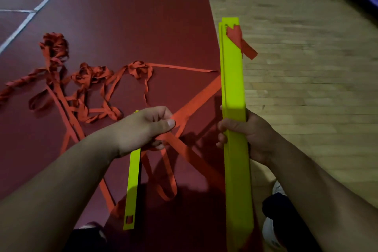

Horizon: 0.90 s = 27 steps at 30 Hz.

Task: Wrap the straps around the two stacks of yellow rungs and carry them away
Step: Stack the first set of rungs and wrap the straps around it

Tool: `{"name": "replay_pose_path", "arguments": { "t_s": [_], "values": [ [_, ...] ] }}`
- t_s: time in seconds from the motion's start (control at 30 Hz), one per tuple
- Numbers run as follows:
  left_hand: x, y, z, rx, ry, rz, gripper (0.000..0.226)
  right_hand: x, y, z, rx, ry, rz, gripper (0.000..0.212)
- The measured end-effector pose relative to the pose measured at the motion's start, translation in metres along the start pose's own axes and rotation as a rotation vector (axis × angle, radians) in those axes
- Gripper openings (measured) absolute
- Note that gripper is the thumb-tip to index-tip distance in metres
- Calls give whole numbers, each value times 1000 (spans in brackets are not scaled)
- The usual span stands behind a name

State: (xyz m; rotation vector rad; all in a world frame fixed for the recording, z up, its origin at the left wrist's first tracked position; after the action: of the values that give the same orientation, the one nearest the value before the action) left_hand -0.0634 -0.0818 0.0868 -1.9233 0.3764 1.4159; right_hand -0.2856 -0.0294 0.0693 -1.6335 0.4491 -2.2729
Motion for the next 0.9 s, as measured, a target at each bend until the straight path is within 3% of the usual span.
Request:
{"name": "replay_pose_path", "arguments": {
  "t_s": [0.17, 0.37, 0.53, 0.7, 0.9],
  "values": [
    [3, 3, -3, -44, 19, -36, 16, -5, 0, -6, 6, 116, 33, 59],
    [2, 3, 0, 13, -54, 17, 20, -2, -1, -9, 37, 94, -5, 56],
    [-2, 2, -1, 6, -40, 38, 17, -9, -1, -6, 75, 129, 107, 62],
    [-3, 1, 3, 40, -52, 33, 15, -11, -2, 0, 34, 170, 72, 20],
    [-11, 0, 14, 62, 22, 54, 15, -8, 5, -5, -108, -7, -18, 13]
  ]
}}
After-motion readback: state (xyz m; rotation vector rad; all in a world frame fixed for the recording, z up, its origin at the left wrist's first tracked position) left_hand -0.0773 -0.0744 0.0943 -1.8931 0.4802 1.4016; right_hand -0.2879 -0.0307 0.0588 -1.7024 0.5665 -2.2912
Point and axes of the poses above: each hand's wrist, its own y-axis towards the middle knuckle, its own z-axis out of the palm, x = y × z, the point moved 5 cm from there along y, towards the middle knuckle
